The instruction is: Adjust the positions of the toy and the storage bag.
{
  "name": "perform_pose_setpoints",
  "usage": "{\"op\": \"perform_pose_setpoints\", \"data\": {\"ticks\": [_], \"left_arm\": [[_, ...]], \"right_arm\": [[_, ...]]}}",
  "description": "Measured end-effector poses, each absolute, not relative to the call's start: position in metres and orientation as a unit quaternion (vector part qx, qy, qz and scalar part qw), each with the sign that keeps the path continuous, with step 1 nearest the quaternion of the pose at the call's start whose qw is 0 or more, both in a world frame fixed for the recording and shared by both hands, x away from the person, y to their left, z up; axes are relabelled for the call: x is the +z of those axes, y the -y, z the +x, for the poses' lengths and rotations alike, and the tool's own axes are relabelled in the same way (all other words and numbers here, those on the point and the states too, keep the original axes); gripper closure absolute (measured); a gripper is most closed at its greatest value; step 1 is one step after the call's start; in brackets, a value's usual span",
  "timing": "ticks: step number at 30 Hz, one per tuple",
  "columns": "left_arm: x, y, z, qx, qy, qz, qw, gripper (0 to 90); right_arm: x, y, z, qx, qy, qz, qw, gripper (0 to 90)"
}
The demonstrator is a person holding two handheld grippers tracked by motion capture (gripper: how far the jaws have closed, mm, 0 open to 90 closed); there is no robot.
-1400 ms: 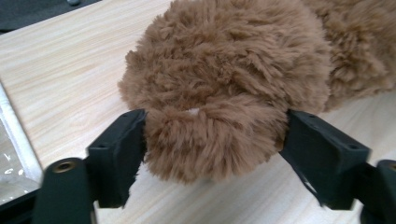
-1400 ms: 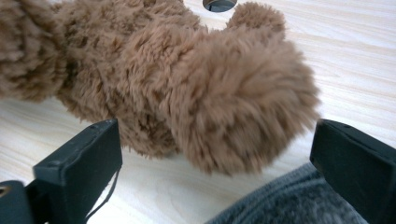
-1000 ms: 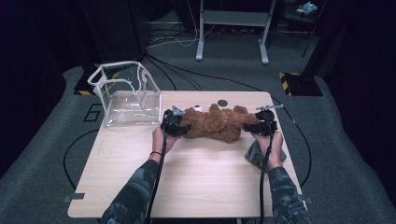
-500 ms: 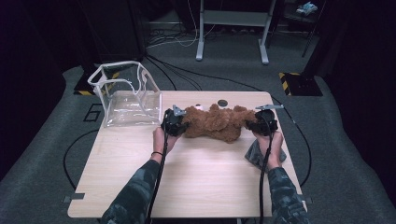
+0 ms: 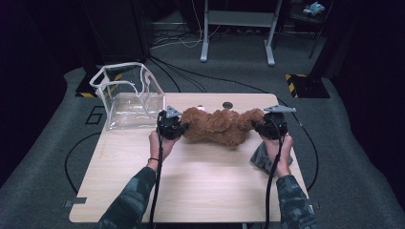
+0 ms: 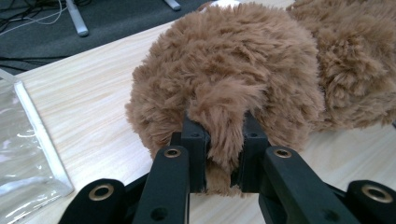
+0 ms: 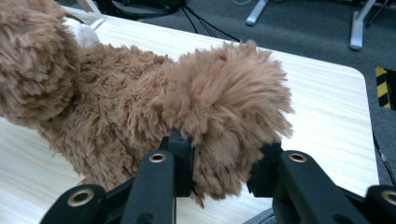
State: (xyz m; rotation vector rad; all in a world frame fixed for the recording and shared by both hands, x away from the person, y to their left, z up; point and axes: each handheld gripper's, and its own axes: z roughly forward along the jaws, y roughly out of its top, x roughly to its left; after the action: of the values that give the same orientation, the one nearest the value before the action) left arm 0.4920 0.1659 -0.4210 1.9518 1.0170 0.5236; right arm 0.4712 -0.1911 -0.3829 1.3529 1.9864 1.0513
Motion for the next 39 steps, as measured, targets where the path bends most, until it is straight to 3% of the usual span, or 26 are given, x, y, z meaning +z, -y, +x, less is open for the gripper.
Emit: {"op": "perform_pose_setpoints", "data": {"ticks": [15,32,36,39], "left_arm": [[-0.412,-0.184,0.481,0.2,-0.4,0.784,0.43,77.7],[-0.433,-0.173,0.521,0.199,-0.407,0.813,0.366,76.3],[-0.444,-0.177,0.526,0.174,-0.434,0.805,0.366,68.2],[-0.441,-0.182,0.523,0.169,-0.445,0.797,0.372,51.7]], "right_arm": [[-0.375,0.181,0.44,0.404,-0.738,0.479,0.25,68.4],[-0.406,0.173,0.425,0.393,-0.748,0.488,0.218,68.2],[-0.417,0.17,0.427,0.39,-0.752,0.492,0.203,67.7],[-0.417,0.17,0.427,0.389,-0.75,0.496,0.201,67.1]]}}
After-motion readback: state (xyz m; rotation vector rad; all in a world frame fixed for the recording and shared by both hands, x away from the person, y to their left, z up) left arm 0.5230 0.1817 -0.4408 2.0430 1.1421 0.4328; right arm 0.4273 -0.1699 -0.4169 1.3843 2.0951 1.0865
